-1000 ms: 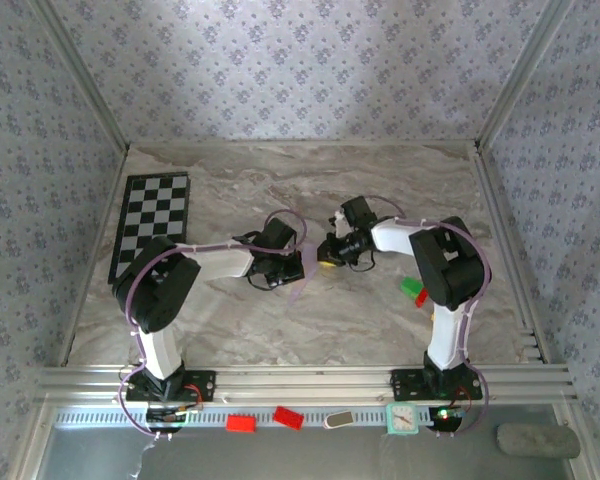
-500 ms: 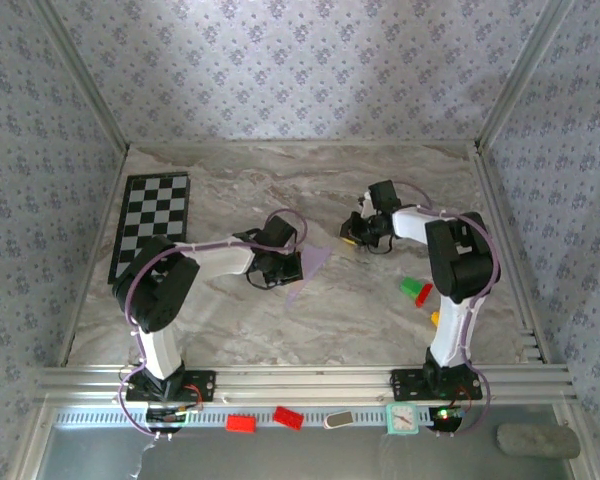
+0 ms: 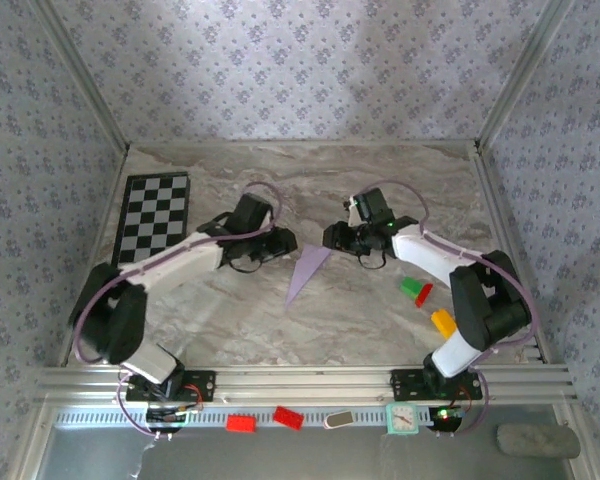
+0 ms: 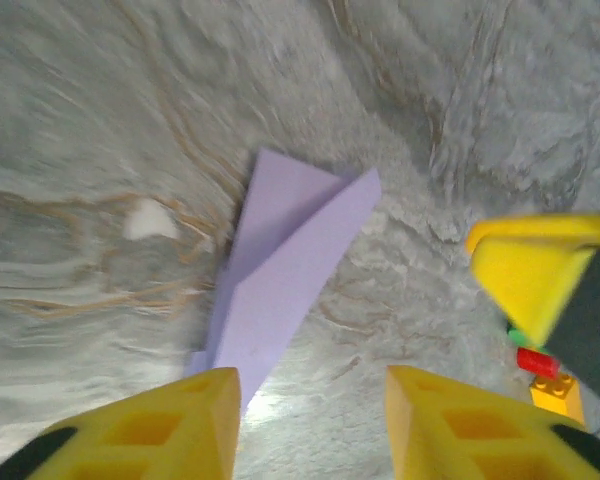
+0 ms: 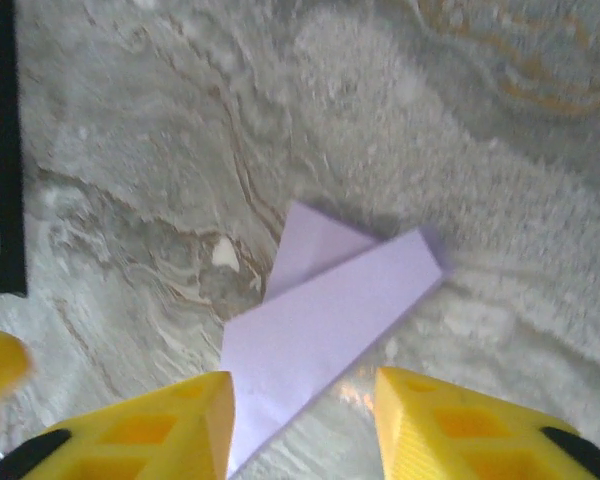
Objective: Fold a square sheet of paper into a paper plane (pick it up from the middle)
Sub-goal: Fold the wing for the fifth time at the center of the table, then move a paper plane to the center of the table.
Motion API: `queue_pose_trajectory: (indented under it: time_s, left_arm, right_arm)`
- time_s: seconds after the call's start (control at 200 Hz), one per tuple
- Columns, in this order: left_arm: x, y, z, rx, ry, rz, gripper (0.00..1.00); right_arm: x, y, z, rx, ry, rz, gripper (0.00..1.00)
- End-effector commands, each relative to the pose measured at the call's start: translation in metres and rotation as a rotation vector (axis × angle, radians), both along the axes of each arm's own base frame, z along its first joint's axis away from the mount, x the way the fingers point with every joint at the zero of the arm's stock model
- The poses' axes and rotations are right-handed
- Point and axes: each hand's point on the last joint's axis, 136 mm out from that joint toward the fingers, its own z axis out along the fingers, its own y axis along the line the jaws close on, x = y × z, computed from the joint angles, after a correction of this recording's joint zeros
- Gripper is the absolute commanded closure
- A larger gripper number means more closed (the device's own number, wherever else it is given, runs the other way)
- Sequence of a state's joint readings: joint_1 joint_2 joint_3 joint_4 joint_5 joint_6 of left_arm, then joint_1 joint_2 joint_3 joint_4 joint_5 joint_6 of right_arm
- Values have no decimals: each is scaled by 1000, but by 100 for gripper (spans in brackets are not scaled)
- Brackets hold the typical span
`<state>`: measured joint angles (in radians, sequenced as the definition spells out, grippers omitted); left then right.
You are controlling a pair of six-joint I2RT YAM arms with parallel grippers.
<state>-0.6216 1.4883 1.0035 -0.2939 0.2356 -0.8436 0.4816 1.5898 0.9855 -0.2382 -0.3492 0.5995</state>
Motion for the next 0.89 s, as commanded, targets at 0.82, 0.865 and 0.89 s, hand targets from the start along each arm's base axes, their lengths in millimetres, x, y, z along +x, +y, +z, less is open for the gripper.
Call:
queue_pose_trajectory:
  time_s: [0.82, 0.865, 0.89]
  left_arm:
    - [-38, 178, -4, 376, -91, 152, 0]
    - [-37, 179, -4, 375, -90, 155, 0]
    - [-37, 179, -4, 373, -91, 154, 0]
  right_arm:
    - [-41, 62, -50, -608, 148, -181, 31]
    - [-40, 61, -53, -625, 160, -184, 31]
    - [-41, 62, -55, -633, 165, -186, 31]
